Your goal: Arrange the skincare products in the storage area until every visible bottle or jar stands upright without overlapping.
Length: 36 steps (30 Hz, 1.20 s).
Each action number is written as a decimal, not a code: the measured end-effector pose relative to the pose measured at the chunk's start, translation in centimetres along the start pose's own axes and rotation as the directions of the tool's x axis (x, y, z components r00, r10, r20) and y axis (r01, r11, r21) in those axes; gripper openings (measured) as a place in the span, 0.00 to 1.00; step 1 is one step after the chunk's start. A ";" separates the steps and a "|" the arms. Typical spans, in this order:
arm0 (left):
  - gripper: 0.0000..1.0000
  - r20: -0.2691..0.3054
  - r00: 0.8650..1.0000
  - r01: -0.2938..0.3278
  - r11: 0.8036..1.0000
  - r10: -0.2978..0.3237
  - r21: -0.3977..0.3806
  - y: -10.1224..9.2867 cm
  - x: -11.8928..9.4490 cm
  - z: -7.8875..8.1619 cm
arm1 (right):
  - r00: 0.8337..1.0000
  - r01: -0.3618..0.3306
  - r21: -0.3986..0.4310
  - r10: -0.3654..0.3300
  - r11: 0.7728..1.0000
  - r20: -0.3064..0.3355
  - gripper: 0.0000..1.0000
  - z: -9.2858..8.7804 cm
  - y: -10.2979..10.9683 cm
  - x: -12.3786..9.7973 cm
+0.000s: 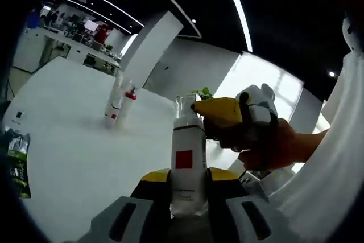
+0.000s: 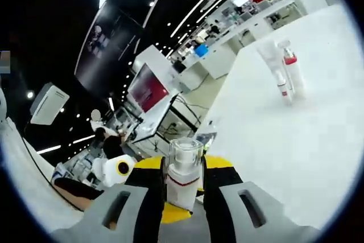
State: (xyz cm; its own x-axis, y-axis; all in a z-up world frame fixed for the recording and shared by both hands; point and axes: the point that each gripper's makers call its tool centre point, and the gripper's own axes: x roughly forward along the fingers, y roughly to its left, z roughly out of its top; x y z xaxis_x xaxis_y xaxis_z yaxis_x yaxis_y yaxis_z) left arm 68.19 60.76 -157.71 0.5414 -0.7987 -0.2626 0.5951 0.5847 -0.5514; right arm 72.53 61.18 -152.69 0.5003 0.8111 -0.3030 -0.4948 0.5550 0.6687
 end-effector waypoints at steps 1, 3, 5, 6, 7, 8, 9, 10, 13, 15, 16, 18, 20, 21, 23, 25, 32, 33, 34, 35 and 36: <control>0.23 -0.024 1.000 -0.013 0.999 0.014 0.048 0.2 0.0 -0.2 | 1.000 -0.008 -0.016 0.008 1.000 -0.002 0.25 -0.1 0.2 0.3; 0.23 -0.065 0.996 -0.048 0.986 0.059 0.158 0.8 -0.2 -0.4 | 1.000 0.026 -0.022 -0.027 0.999 -0.012 0.24 -0.5 -0.3 0.6; 0.23 -0.070 0.995 -0.057 0.977 0.072 0.206 0.9 -0.2 -0.3 | 0.999 0.042 -0.016 -0.042 0.999 -0.014 0.21 -0.7 -0.7 0.8; 0.23 -0.074 0.994 -0.065 0.972 0.084 0.227 1.2 -0.3 -0.4 | 0.999 0.047 0.016 -0.046 0.999 -0.014 0.21 -0.7 -0.9 0.8; 0.23 -0.084 0.993 -0.066 0.969 0.089 0.238 1.4 -0.3 -0.5 | 0.999 0.044 0.043 -0.043 0.998 -0.016 0.21 -0.8 -1.0 0.8; 0.23 -0.088 0.992 -0.063 0.964 0.088 0.258 1.5 -0.3 -0.6 | 0.999 0.038 0.025 -0.038 0.999 -0.017 0.20 -0.8 -1.0 0.7; 0.24 -0.086 0.993 -0.053 0.964 0.078 0.260 1.4 -0.3 -0.5 | 1.000 0.028 0.001 -0.028 1.000 -0.011 0.20 -0.7 -0.9 0.6; 0.24 -0.087 0.993 -0.052 0.964 0.077 0.259 1.4 -0.2 -0.5 | 1.000 0.021 0.000 -0.021 1.000 -0.012 0.20 -0.7 -0.8 0.4; 0.23 -0.103 0.994 -0.003 0.973 0.028 0.231 0.9 -0.1 -0.7 | 1.000 -0.014 -0.024 0.014 1.000 -0.013 0.19 -0.6 -0.5 0.2; 0.23 -0.083 0.996 0.053 0.985 -0.039 0.164 0.2 0.1 -0.8 | 0.999 -0.046 -0.040 0.045 0.998 -0.029 0.18 -0.5 -0.4 0.0; 0.23 -0.075 0.993 0.096 0.987 -0.087 0.127 -0.5 0.0 -1.0 | 0.996 -0.083 -0.054 0.080 0.995 -0.049 0.18 -0.6 -0.1 -0.1; 0.24 -0.092 0.985 0.156 0.982 -0.146 0.104 -1.4 -0.1 -1.3 | 0.988 -0.139 -0.072 0.133 0.988 -0.082 0.18 -0.8 0.5 -0.4; 0.25 -0.086 0.974 0.217 0.974 -0.212 0.066 -2.4 -0.1 -1.2 | 0.980 -0.181 -0.114 0.170 0.977 -0.101 0.18 -0.7 0.9 -0.7; 0.25 -0.088 0.968 0.241 0.969 -0.235 0.057 -2.8 -0.1 -1.2 | 0.972 -0.217 -0.132 0.202 0.967 -0.118 0.18 -0.7 1.3 -0.9; 0.27 -0.076 0.955 0.287 0.958 -0.286 0.004 -3.4 -0.1 -1.2 | 0.959 -0.269 -0.168 0.249 0.948 -0.133 0.18 -0.6 1.8 -1.3; 0.28 -0.070 0.942 0.326 0.945 -0.328 -0.038 -3.9 -0.3 -1.2 | 0.942 -0.328 -0.186 0.308 0.926 -0.131 0.18 -0.4 2.7 -1.8; 0.35 -0.049 0.903 0.421 0.901 -0.427 -0.108 -5.4 -0.6 -1.0 | 0.872 -0.480 -0.112 0.459 0.870 -0.168 0.18 0.0 4.7 -2.8; 0.35 -0.037 0.890 0.445 0.885 -0.454 -0.136 -5.8 -0.7 -0.8 | 0.861 -0.497 -0.103 0.475 0.861 -0.182 0.18 -0.1 4.9 -2.9; 0.35 -0.028 0.879 0.467 0.872 -0.475 -0.150 -6.2 -0.9 -0.7 | 0.856 -0.506 -0.105 0.483 0.856 -0.185 0.18 -0.2 5.0 -2.9; 0.35 -0.015 0.870 0.484 0.860 -0.492 -0.165 -6.5 -1.0 -0.5 | 0.848 -0.518 -0.102 0.494 0.849 -0.194 0.18 -0.3 5.2 -3.0; 0.34 0.003 0.856 0.508 0.840 -0.517 -0.191 -6.8 -1.2 -0.2 | 0.835 -0.536 -0.094 0.510 0.839 -0.207 0.18 -0.5 5.4 -3.1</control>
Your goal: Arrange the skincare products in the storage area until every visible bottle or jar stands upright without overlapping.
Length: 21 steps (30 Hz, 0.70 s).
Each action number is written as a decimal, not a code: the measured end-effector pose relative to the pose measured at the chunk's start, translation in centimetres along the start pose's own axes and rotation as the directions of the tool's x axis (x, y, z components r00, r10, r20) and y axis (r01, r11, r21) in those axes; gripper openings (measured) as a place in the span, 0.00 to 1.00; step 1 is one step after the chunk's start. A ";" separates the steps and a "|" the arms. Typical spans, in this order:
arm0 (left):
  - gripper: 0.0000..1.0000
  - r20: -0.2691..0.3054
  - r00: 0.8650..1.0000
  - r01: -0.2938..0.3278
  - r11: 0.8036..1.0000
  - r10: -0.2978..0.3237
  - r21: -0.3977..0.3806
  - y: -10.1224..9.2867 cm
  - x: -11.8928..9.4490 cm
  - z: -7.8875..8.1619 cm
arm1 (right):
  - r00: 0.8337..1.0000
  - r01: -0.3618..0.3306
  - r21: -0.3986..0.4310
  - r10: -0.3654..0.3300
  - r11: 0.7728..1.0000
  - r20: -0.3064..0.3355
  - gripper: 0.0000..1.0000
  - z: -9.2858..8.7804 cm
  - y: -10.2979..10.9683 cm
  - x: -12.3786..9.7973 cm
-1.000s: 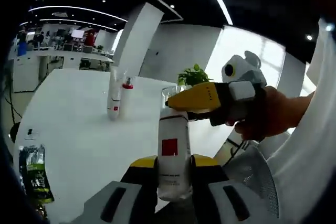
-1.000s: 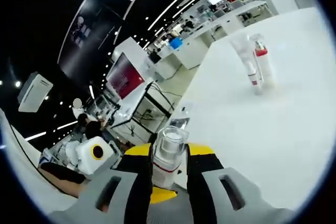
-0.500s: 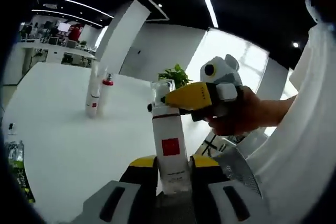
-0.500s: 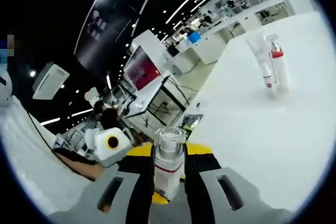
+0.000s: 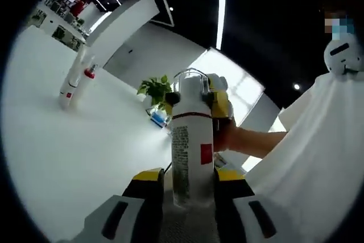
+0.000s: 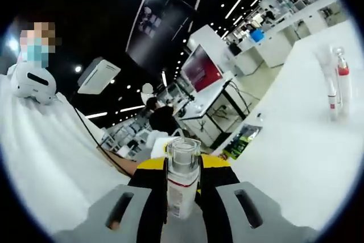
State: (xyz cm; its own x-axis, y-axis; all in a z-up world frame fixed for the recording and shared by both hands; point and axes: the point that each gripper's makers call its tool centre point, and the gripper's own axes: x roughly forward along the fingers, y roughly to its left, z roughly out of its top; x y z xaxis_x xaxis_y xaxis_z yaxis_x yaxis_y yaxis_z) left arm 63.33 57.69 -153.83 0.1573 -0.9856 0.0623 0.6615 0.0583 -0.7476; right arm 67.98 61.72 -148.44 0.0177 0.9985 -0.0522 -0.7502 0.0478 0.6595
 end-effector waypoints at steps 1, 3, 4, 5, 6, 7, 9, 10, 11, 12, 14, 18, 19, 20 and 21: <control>0.33 0.009 1.000 0.026 0.999 -0.026 -0.021 -0.4 0.0 0.1 | 1.000 -0.005 0.000 0.005 1.000 -0.004 0.18 0.0 0.0 0.0; 0.29 0.006 0.999 0.047 0.998 -0.047 -0.034 -0.6 -0.1 0.1 | 1.000 -0.018 -0.004 0.018 1.000 -0.017 0.18 -0.2 0.1 0.0; 0.28 0.003 0.999 0.045 0.998 -0.044 -0.034 -0.5 -0.1 0.0 | 0.999 -0.040 0.012 0.040 0.999 -0.017 0.18 -0.2 0.5 -0.1; 0.27 0.002 0.998 0.056 0.998 -0.056 -0.040 -0.7 0.0 -0.1 | 0.999 -0.040 0.007 0.041 0.999 -0.015 0.18 -0.2 0.4 -0.1; 0.26 0.000 0.998 0.059 0.997 -0.059 -0.044 -0.8 0.0 -0.1 | 0.999 -0.047 0.012 0.047 0.999 -0.017 0.18 -0.3 0.5 -0.2; 0.26 -0.002 0.998 0.069 0.996 -0.069 -0.050 -0.9 0.1 -0.2 | 0.999 -0.050 0.014 0.050 0.999 -0.015 0.18 -0.3 0.5 -0.3; 0.26 -0.010 0.997 0.075 0.996 -0.075 -0.046 -1.1 0.1 -0.3 | 0.998 -0.053 0.025 0.054 0.998 -0.014 0.19 -0.4 0.5 -0.4; 0.26 -0.017 0.998 0.063 0.997 -0.064 -0.040 -1.0 0.1 -0.4 | 0.999 -0.045 0.024 0.045 0.999 -0.011 0.19 -0.5 0.5 -0.4; 0.25 -0.016 1.000 0.019 1.000 -0.020 -0.007 -0.3 0.0 -0.3 | 1.000 -0.020 0.006 0.020 1.000 -0.003 0.19 -0.5 0.1 -0.4; 0.25 -0.018 1.000 0.015 1.000 -0.015 -0.010 -0.2 -0.1 -0.3 | 1.000 -0.005 0.002 0.005 1.000 -0.001 0.19 -0.6 -0.1 -0.4; 0.25 -0.010 0.999 -0.043 0.999 0.043 0.024 0.8 -0.3 -0.1 | 0.999 0.043 0.016 -0.043 0.999 0.015 0.19 -0.6 -0.9 -0.4; 0.24 0.013 0.990 -0.139 0.988 0.138 0.064 2.1 -0.9 0.4 | 0.990 0.128 0.036 -0.129 0.991 0.048 0.17 -0.4 -2.1 0.0; 0.24 0.019 0.987 -0.159 0.985 0.158 0.071 2.4 -1.0 0.6 | 0.988 0.141 0.035 -0.143 0.989 0.054 0.17 -0.4 -2.2 0.1; 0.24 0.028 0.982 -0.189 0.979 0.187 0.076 2.9 -1.2 0.7 | 0.980 0.182 0.055 -0.185 0.982 0.066 0.17 -0.3 -2.7 0.2; 0.24 0.046 0.978 -0.209 0.974 0.205 0.085 3.2 -1.5 1.0 | 0.979 0.194 0.035 -0.196 0.980 0.063 0.17 -0.4 -2.8 0.5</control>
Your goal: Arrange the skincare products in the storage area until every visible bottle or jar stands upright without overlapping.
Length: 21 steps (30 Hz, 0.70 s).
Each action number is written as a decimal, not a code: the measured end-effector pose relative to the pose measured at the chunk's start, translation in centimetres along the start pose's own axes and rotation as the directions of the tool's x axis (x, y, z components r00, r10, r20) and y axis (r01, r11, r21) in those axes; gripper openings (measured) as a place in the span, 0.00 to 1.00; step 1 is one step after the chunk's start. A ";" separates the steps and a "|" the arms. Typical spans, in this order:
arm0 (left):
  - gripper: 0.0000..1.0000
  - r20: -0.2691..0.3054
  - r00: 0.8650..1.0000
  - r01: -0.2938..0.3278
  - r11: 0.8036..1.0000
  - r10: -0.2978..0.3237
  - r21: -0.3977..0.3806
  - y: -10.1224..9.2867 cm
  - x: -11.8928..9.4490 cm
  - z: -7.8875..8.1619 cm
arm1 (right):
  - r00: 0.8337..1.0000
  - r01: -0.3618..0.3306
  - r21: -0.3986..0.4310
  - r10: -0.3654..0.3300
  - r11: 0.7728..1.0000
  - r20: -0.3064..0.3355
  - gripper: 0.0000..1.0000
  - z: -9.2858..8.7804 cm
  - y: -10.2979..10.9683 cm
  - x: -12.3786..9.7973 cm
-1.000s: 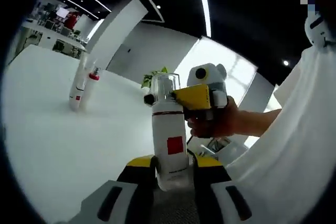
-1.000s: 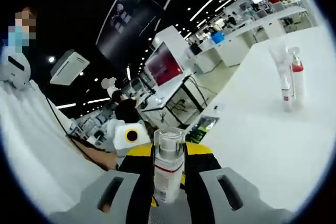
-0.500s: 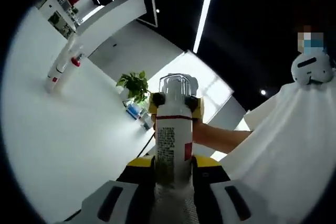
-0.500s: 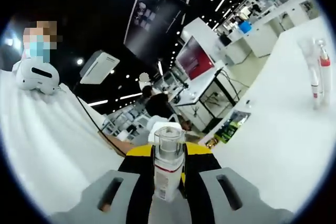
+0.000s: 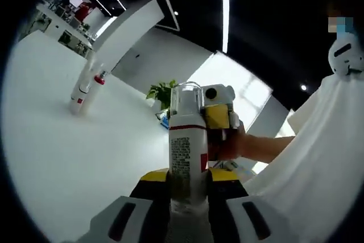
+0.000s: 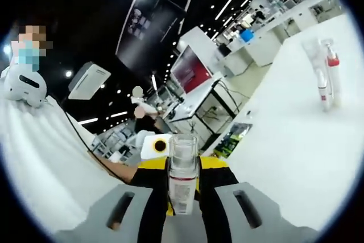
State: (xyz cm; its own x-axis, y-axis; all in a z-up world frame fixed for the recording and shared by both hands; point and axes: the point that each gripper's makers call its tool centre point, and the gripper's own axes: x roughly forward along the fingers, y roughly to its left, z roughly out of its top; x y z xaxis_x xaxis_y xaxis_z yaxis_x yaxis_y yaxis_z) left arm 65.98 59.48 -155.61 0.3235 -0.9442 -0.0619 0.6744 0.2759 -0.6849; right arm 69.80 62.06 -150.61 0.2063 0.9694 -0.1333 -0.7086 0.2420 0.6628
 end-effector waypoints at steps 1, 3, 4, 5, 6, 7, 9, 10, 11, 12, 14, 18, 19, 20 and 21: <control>0.24 0.009 1.000 -0.009 1.000 0.009 0.001 0.1 -0.1 0.2 | 1.000 0.022 -0.013 -0.023 1.000 -0.016 0.18 -0.3 -0.2 0.2; 0.24 0.026 0.998 -0.053 0.999 0.053 0.010 0.9 -0.4 0.5 | 0.997 0.063 -0.020 -0.064 0.998 -0.038 0.21 -1.1 -0.4 0.9; 0.24 0.028 0.998 -0.059 0.998 0.059 0.005 1.0 -0.5 0.6 | 0.997 0.070 -0.015 -0.071 0.997 -0.042 0.22 -1.4 -0.4 1.2; 0.24 0.037 0.996 -0.077 0.997 0.077 0.014 1.3 -0.6 0.8 | 0.995 0.083 -0.022 -0.084 0.996 -0.058 0.21 -2.0 -0.3 1.6; 0.24 0.037 0.995 -0.092 0.996 0.091 0.020 1.5 -0.7 0.8 | 0.993 0.096 -0.030 -0.098 0.995 -0.067 0.22 -2.3 -0.4 1.8; 0.24 0.031 0.992 -0.124 0.992 0.123 0.030 2.1 -0.8 0.7 | 0.989 0.132 -0.050 -0.135 0.990 -0.054 0.24 -2.3 -0.7 2.1; 0.24 0.026 0.985 -0.169 0.984 0.168 0.051 2.7 -1.0 0.6 | 0.983 0.174 -0.036 -0.176 0.984 -0.047 0.25 -2.5 -1.1 2.4; 0.24 0.023 0.984 -0.180 0.982 0.179 0.056 2.9 -1.0 0.6 | 0.975 0.217 -0.026 -0.218 0.976 -0.047 0.25 -2.6 -1.7 2.5; 0.24 0.015 0.977 -0.215 0.973 0.215 0.077 3.4 -1.2 0.5 | 0.969 0.241 -0.020 -0.241 0.970 -0.047 0.24 -2.7 -2.0 2.5; 0.24 0.015 0.973 -0.231 0.969 0.230 0.091 3.7 -1.3 0.5 | 0.960 0.276 0.004 -0.276 0.961 -0.038 0.24 -2.7 -2.4 2.5; 0.24 0.009 0.969 -0.245 0.963 0.245 0.113 3.8 -1.2 0.4 | 0.960 0.279 0.024 -0.279 0.960 -0.020 0.25 -2.5 -2.4 2.7; 0.24 -0.001 0.964 -0.262 0.956 0.264 0.136 4.0 -1.2 0.3 | 0.948 0.318 0.050 -0.317 0.947 -0.035 0.22 -2.9 -2.9 3.2; 0.24 -0.007 0.963 -0.268 0.953 0.271 0.139 4.1 -1.3 0.2 | 0.945 0.327 0.035 -0.326 0.944 -0.038 0.21 -3.0 -3.0 3.3; 0.24 -0.011 0.962 -0.270 0.953 0.274 0.135 4.2 -1.3 0.1 | 0.944 0.328 0.033 -0.327 0.944 -0.042 0.21 -3.0 -2.9 3.4; 0.24 -0.014 0.962 -0.267 0.955 0.271 0.130 4.3 -1.3 0.1 | 0.944 0.329 0.035 -0.327 0.944 -0.045 0.21 -3.1 -3.0 3.3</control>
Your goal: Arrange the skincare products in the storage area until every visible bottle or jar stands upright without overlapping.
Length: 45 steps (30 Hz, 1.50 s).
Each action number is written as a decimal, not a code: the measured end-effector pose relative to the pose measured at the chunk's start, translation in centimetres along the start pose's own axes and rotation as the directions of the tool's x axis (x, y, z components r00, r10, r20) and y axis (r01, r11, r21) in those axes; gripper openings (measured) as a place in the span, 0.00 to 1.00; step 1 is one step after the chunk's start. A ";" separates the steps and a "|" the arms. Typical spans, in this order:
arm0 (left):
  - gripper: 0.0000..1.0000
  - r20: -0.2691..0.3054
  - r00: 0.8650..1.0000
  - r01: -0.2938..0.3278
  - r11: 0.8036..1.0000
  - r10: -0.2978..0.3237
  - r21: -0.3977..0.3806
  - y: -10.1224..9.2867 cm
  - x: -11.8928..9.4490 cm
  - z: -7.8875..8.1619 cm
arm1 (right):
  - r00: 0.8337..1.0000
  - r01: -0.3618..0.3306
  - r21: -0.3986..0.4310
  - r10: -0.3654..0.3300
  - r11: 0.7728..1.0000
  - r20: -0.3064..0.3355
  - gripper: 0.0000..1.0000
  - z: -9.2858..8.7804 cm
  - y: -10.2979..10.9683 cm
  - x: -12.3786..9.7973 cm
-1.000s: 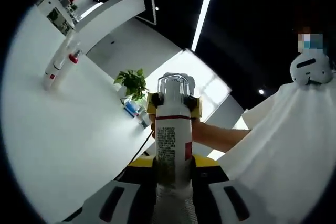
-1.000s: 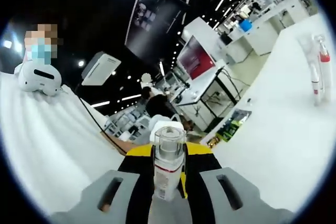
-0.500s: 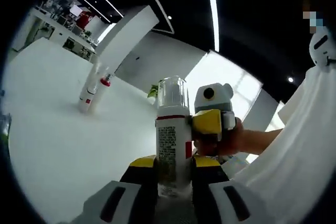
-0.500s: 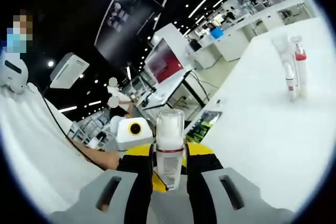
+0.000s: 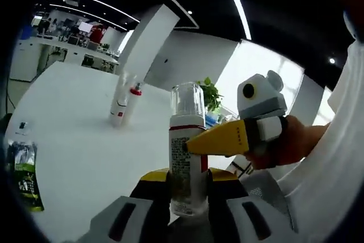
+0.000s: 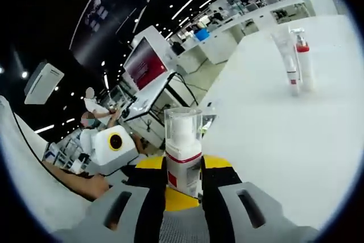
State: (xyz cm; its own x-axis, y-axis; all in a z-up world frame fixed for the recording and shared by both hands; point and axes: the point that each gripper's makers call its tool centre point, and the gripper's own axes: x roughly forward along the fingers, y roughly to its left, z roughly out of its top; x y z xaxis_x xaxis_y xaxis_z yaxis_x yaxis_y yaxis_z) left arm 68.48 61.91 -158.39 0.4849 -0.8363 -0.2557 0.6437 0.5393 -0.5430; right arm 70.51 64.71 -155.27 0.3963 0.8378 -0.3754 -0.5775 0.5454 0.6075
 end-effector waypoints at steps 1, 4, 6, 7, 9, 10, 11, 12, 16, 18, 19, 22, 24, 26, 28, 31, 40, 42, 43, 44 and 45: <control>0.24 -0.002 1.000 0.003 1.000 -0.003 0.008 -0.1 0.0 0.0 | 1.000 0.000 -0.002 0.000 1.000 0.000 0.21 0.0 0.0 -0.1; 0.25 -0.003 1.000 0.007 0.999 -0.007 0.041 -0.4 0.2 0.0 | 1.000 -0.010 -0.054 0.010 0.999 0.004 0.20 0.1 0.2 -0.6; 0.25 -0.024 1.000 0.006 0.998 -0.005 0.055 -0.5 0.3 -0.2 | 1.000 -0.016 -0.083 0.017 0.996 0.003 0.20 -0.2 0.4 -0.7; 0.25 -0.035 0.999 0.003 0.998 -0.001 0.064 -0.5 0.3 -0.3 | 1.000 -0.016 -0.086 0.017 0.996 0.002 0.20 -0.2 0.4 -0.8; 0.25 -0.065 0.998 -0.013 0.986 0.024 0.168 -0.3 0.3 -0.4 | 1.000 -0.020 -0.095 0.021 0.995 0.011 0.20 -0.2 0.4 -0.9; 0.25 -0.072 0.997 -0.015 0.979 0.030 0.204 -0.3 0.2 -0.4 | 1.000 -0.023 -0.098 0.025 0.995 0.017 0.20 -0.2 0.4 -1.0; 0.26 -0.076 0.997 -0.016 0.980 0.031 0.198 -0.4 0.1 -0.4 | 0.999 -0.025 -0.100 0.027 0.995 0.022 0.20 -0.1 0.4 -1.0; 0.26 -0.084 0.996 -0.009 0.981 0.026 0.193 -0.5 0.1 -0.3 | 0.999 -0.027 -0.105 0.030 0.994 0.030 0.20 0.0 0.5 -1.0; 0.29 -0.124 0.989 -0.044 0.956 0.083 0.290 0.6 -0.5 -0.4 | 0.998 -0.021 -0.141 0.029 0.990 0.054 0.20 0.4 0.6 -1.1; 0.31 -0.163 0.980 -0.047 0.924 0.117 0.379 1.2 -0.9 -0.7 | 0.998 -0.018 -0.142 0.027 0.990 0.064 0.20 0.6 0.5 -1.2; 0.33 -0.173 0.976 -0.050 0.911 0.131 0.408 1.4 -1.1 -0.7 | 0.997 -0.018 -0.142 0.027 0.990 0.066 0.20 0.6 0.4 -1.3; 0.36 -0.201 0.964 -0.061 0.876 0.177 0.479 2.3 -1.6 -0.9 | 0.996 -0.011 -0.144 0.023 0.989 0.083 0.20 0.9 0.1 -1.6; 0.37 -0.230 0.948 -0.066 0.847 0.218 0.527 3.3 -2.1 -1.3 | 0.995 -0.008 -0.136 0.021 0.991 0.096 0.20 1.1 -0.2 -2.0; 0.33 -0.274 0.914 -0.079 0.796 0.298 0.600 4.9 -3.1 -2.2 | 0.994 -0.003 -0.131 0.017 0.991 0.105 0.20 1.4 -0.6 -2.4; 0.30 -0.296 0.888 -0.102 0.777 0.353 0.621 6.2 -4.0 -2.7 | 0.993 0.002 -0.134 0.014 0.991 0.119 0.20 1.7 -0.9 -2.9; 0.29 -0.308 0.854 -0.133 0.749 0.419 0.649 7.7 -5.2 -3.0 | 0.990 0.017 -0.129 0.002 0.991 0.144 0.20 2.2 -1.7 -3.8; 0.23 -0.307 0.812 -0.204 0.735 0.496 0.647 9.5 -5.6 -3.9 | 0.981 0.045 -0.129 -0.019 0.991 0.192 0.20 3.3 -3.4 -4.8; 0.18 -0.330 0.800 -0.178 0.724 0.501 0.667 9.6 -5.7 -4.6 | 0.979 0.053 -0.132 -0.026 0.990 0.200 0.20 3.6 -3.6 -4.9; 0.16 -0.377 0.773 -0.129 0.709 0.509 0.693 9.8 -5.8 -5.8 | 0.979 0.058 -0.129 -0.031 0.990 0.202 0.20 3.8 -3.9 -4.9; 0.16 -0.417 0.725 -0.116 0.693 0.549 0.711 10.2 -6.1 -6.6 | 0.978 0.062 -0.128 -0.035 0.990 0.204 0.20 3.9 -4.1 -5.0; 0.16 -0.421 0.716 -0.128 0.698 0.557 0.705 10.3 -5.9 -6.7 | 0.978 0.066 -0.129 -0.038 0.990 0.205 0.20 4.0 -4.3 -5.0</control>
State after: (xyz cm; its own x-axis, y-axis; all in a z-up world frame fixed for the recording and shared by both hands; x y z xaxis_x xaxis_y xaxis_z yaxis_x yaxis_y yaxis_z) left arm 68.22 71.74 -167.81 0.4565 -0.3405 -0.8220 0.8044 0.5528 0.2177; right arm 73.89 58.10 -153.22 0.5560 0.7936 -0.2471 -0.6372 0.5978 0.4864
